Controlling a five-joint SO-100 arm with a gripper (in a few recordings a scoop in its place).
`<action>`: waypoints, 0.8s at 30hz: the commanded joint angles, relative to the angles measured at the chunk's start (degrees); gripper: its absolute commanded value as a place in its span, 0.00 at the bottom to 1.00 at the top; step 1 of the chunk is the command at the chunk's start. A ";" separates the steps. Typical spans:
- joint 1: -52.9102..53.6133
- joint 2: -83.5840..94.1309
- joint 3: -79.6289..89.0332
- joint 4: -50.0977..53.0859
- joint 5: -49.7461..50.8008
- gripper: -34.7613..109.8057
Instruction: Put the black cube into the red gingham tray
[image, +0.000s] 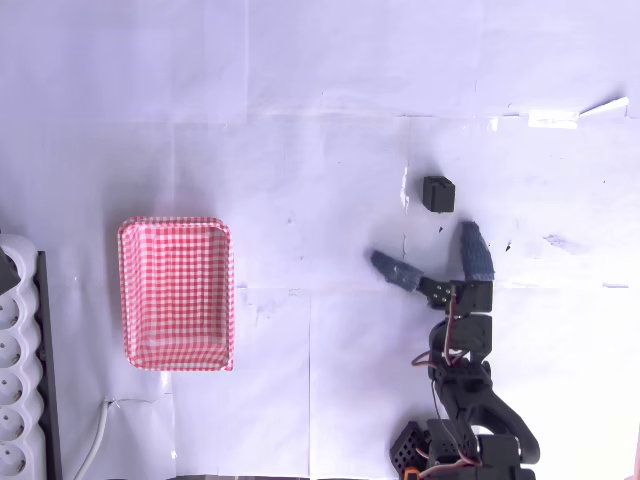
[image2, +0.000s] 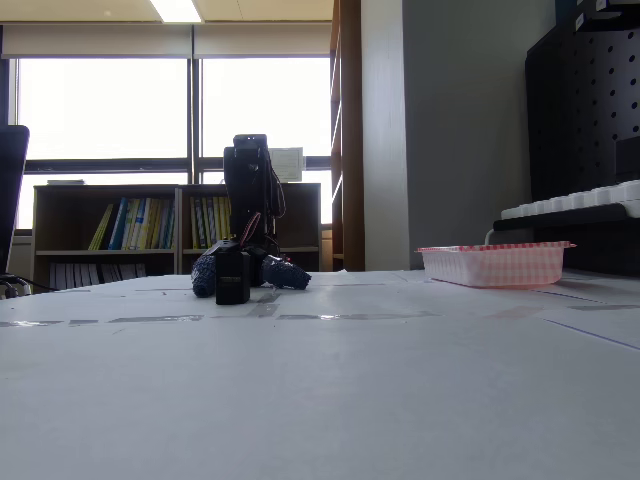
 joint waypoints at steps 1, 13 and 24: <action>0.35 1.76 4.66 -1.85 0.62 0.67; -0.18 7.82 17.31 1.41 1.14 0.67; -0.44 8.79 22.68 7.82 0.97 0.64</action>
